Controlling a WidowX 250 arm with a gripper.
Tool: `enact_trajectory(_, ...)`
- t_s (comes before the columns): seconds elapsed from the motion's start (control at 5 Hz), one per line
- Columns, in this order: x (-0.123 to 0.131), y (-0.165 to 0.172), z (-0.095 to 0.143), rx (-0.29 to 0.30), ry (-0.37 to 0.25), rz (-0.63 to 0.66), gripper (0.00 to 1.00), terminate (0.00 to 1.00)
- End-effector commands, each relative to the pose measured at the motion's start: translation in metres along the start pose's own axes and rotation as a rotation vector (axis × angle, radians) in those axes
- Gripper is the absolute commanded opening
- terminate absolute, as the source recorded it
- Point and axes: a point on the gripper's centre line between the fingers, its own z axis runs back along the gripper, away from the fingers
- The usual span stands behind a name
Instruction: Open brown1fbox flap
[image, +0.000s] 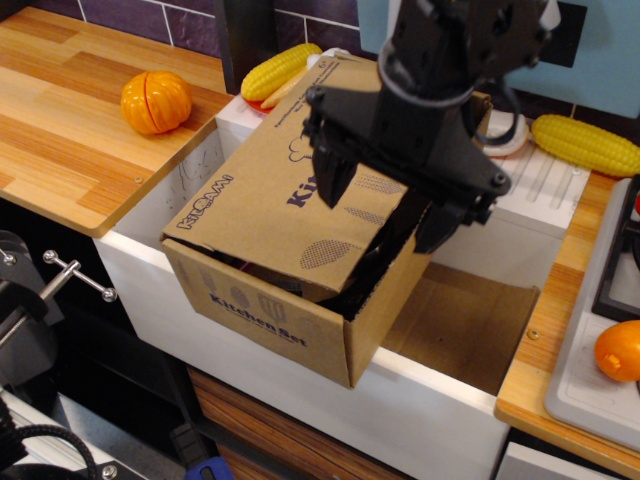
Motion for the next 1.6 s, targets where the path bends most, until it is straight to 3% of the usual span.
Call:
enact_trajectory(0.0, -0.008, -0.001, -0.006, 0.057, -0.063, 0.007, 1.00, 0.00)
enact_trajectory(0.4, -0.010, 0.006, -0.015, 0.153, -0.101, -0.004, 1.00, 0.00)
enact_trajectory(1.0, -0.008, 0.017, -0.021, 0.190, -0.133, 0.007, 1.00, 0.00)
enact_trajectory(1.4, 0.004, 0.027, -0.005, 0.331, -0.160, -0.083, 1.00, 0.00)
